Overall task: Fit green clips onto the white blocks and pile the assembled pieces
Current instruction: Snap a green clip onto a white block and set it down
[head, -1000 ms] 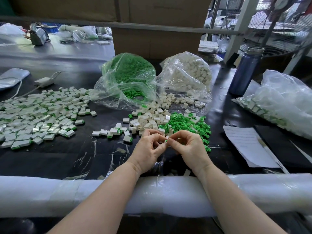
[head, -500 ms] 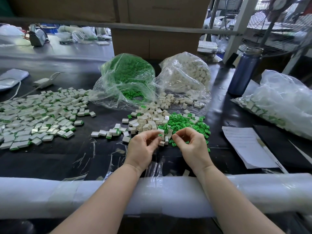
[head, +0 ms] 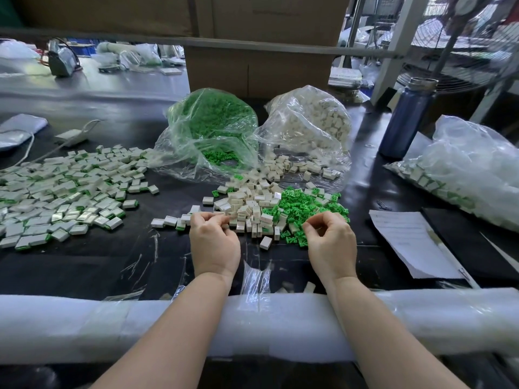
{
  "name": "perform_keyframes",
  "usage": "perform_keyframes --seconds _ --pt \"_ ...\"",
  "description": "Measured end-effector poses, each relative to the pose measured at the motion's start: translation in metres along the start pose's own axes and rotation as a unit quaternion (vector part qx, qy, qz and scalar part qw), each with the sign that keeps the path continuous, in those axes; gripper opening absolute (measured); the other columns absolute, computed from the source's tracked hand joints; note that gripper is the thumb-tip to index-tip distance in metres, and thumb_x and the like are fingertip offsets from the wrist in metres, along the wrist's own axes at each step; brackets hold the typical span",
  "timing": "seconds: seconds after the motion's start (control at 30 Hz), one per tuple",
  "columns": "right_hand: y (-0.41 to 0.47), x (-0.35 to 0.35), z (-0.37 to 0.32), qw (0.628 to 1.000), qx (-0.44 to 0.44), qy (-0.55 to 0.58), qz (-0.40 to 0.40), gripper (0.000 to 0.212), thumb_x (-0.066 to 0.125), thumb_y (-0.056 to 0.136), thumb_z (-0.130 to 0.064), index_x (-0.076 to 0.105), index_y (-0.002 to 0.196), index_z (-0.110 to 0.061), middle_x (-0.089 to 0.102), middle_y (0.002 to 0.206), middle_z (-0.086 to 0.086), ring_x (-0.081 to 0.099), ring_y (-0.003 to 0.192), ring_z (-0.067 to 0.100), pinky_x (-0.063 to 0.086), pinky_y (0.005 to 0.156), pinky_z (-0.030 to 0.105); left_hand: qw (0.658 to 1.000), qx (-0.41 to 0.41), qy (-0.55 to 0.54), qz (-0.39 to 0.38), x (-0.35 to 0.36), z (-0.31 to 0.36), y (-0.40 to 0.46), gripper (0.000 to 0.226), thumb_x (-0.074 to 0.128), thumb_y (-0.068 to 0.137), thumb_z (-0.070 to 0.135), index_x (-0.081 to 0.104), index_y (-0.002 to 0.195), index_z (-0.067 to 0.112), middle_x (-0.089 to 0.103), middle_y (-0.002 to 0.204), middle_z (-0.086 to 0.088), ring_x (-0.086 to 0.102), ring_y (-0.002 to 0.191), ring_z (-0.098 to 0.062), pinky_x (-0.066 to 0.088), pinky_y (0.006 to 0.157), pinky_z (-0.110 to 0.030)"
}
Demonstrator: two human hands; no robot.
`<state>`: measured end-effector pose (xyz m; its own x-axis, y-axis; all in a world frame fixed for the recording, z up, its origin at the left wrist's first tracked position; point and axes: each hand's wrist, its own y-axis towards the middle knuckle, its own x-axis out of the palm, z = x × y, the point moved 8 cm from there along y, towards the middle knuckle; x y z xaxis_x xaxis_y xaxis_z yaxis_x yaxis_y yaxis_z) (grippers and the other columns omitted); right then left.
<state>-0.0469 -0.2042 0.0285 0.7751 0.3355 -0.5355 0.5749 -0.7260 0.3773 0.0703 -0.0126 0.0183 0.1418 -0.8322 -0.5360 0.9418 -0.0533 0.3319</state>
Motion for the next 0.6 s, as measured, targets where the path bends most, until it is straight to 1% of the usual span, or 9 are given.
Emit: perform_keyframes --seconds 0.07,0.13,0.17,0.23,0.27,0.33,0.43,0.5,0.6 --pt "0.0 0.007 0.0 0.998 -0.004 -0.045 -0.033 0.007 0.066 0.082 -0.014 0.063 0.078 -0.019 0.057 0.087 -0.006 0.054 0.094 0.02 0.038 0.087 0.034 0.999 -0.025 0.028 -0.005 0.001 -0.005 0.0 0.026 0.051 0.085 -0.002 0.067 0.105 -0.001 0.047 0.118 -0.012 0.045 0.106 -0.025 0.032 0.088 -0.017" --pt "-0.001 0.014 0.003 0.994 -0.001 -0.093 -0.064 0.003 0.065 0.083 -0.017 0.067 0.084 -0.02 0.06 0.105 -0.002 0.049 0.112 0.02 0.026 0.085 0.028 0.997 -0.054 0.053 -0.018 0.002 -0.009 -0.001 0.025 0.051 0.085 0.002 0.067 0.105 0.001 0.045 0.12 -0.01 0.041 0.111 -0.026 0.035 0.09 -0.024" --pt "-0.002 0.016 0.004 0.991 0.001 -0.108 -0.074 0.005 0.065 0.084 -0.019 0.068 0.086 -0.021 0.059 0.11 -0.002 0.046 0.116 0.019 0.022 0.082 0.027 0.995 -0.064 0.068 -0.024 0.001 -0.01 -0.001 0.025 0.052 0.085 0.005 0.067 0.105 0.004 0.045 0.121 -0.008 0.039 0.112 -0.026 0.036 0.092 -0.029" --pt "-0.002 0.017 0.004 0.989 -0.003 -0.126 -0.081 0.007 0.064 0.084 -0.021 0.07 0.087 -0.023 0.058 0.11 -0.003 0.045 0.116 0.017 0.016 0.075 0.025 0.991 -0.069 0.115 -0.029 0.0 -0.01 -0.002 0.026 0.054 0.085 0.012 0.067 0.107 0.012 0.045 0.12 -0.005 0.037 0.113 -0.025 0.035 0.093 -0.036" --pt "-0.002 0.018 0.003 0.987 -0.006 -0.136 -0.083 0.007 0.065 0.084 -0.023 0.071 0.087 -0.024 0.058 0.109 -0.004 0.045 0.114 0.016 0.015 0.074 0.025 0.989 -0.06 0.133 -0.025 -0.001 -0.008 -0.003 0.026 0.055 0.084 0.015 0.066 0.108 0.015 0.045 0.119 -0.004 0.038 0.113 -0.025 0.034 0.093 -0.037" --pt "-0.003 0.02 0.002 0.983 -0.012 -0.162 -0.088 0.008 0.065 0.084 -0.027 0.071 0.089 -0.025 0.057 0.107 -0.006 0.044 0.111 0.015 0.014 0.074 0.026 0.991 -0.02 0.133 -0.026 0.0 0.0 -0.004 0.024 0.059 0.084 0.02 0.066 0.107 0.019 0.047 0.114 -0.004 0.039 0.111 -0.024 0.032 0.09 -0.036" --pt "-0.004 0.022 0.002 0.978 -0.021 -0.188 -0.092 0.011 0.065 0.083 -0.033 0.071 0.091 -0.027 0.055 0.108 -0.007 0.044 0.109 0.015 0.017 0.077 0.028 0.989 0.072 0.104 -0.072 0.011 0.016 -0.009 0.017 0.064 0.084 0.028 0.069 0.097 0.019 0.052 0.097 0.002 0.046 0.1 -0.019 0.031 0.085 -0.03" --pt "-0.004 0.023 0.002 0.976 -0.025 -0.194 -0.091 0.013 0.066 0.083 -0.035 0.071 0.092 -0.028 0.055 0.109 -0.007 0.044 0.109 0.015 0.017 0.079 0.029 0.984 0.106 0.094 -0.106 0.018 0.022 -0.013 0.016 0.066 0.082 0.034 0.071 0.091 0.021 0.05 0.089 0.007 0.047 0.094 -0.017 0.033 0.085 -0.029" --pt "-0.004 0.025 0.002 0.971 -0.033 -0.214 -0.099 0.016 0.064 0.084 -0.038 0.07 0.095 -0.029 0.054 0.11 -0.007 0.042 0.109 0.015 0.017 0.08 0.03 0.974 0.121 0.119 -0.15 0.028 0.023 -0.016 0.024 0.063 0.082 0.044 0.07 0.095 0.026 0.057 0.094 0.007 0.046 0.095 -0.015 0.035 0.088 -0.03"
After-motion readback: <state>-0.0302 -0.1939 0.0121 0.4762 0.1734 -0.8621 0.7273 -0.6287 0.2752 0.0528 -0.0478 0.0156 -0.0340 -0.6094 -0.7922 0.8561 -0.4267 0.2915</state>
